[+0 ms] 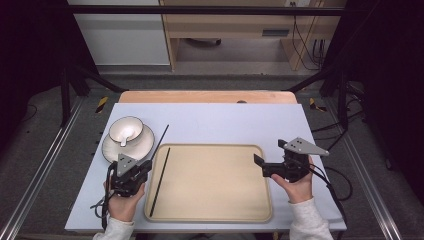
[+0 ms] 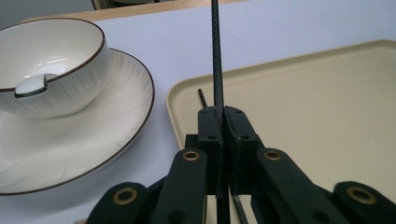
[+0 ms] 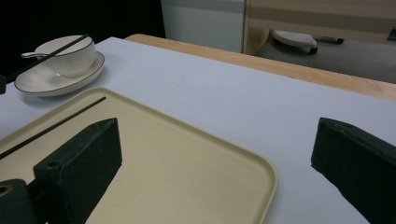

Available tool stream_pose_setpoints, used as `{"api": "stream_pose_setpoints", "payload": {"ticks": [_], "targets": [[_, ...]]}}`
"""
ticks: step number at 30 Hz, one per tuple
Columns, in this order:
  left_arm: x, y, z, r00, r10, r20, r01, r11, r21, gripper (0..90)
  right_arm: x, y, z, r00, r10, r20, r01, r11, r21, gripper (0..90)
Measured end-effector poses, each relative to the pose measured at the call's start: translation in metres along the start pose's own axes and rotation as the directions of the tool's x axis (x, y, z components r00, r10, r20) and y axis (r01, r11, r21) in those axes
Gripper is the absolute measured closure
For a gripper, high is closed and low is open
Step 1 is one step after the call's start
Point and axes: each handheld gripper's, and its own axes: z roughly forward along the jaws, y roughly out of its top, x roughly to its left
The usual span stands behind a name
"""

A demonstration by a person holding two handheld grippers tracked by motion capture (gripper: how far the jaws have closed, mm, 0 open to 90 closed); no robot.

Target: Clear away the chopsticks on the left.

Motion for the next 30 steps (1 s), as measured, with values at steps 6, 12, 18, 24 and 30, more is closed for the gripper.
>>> {"api": "stream_pose_setpoints", "payload": {"ticks": [6,12,18,24,30], "targets": [[-0.013,0.001,-0.003,0.9998,-0.019,-0.002,0.019,0.9997,-0.012,85.8,0.001,-0.001,0.000,1.0000,0.001,-0.006,-0.001,1.000,0.004,2.0],[-0.024,0.003,-0.004,0.9985,-0.048,-0.026,0.048,0.9985,-0.028,85.8,0.002,-0.002,0.003,0.9999,0.002,-0.011,-0.002,1.000,0.011,2.0],[-0.038,0.003,-0.003,0.9978,-0.046,-0.047,0.044,0.9982,-0.040,85.8,0.001,0.000,-0.001,1.0000,0.000,-0.010,0.000,1.000,-0.003,2.0],[-0.045,-0.003,-0.003,0.9950,-0.089,-0.046,0.086,0.9944,-0.062,85.8,0.000,0.002,-0.004,0.9999,0.007,-0.008,-0.007,1.000,-0.018,2.0],[-0.049,-0.015,-0.001,0.9898,-0.136,-0.043,0.132,0.9876,-0.085,85.8,0.000,0.001,-0.003,0.9999,0.005,-0.010,-0.005,1.000,-0.013,2.0]]}}
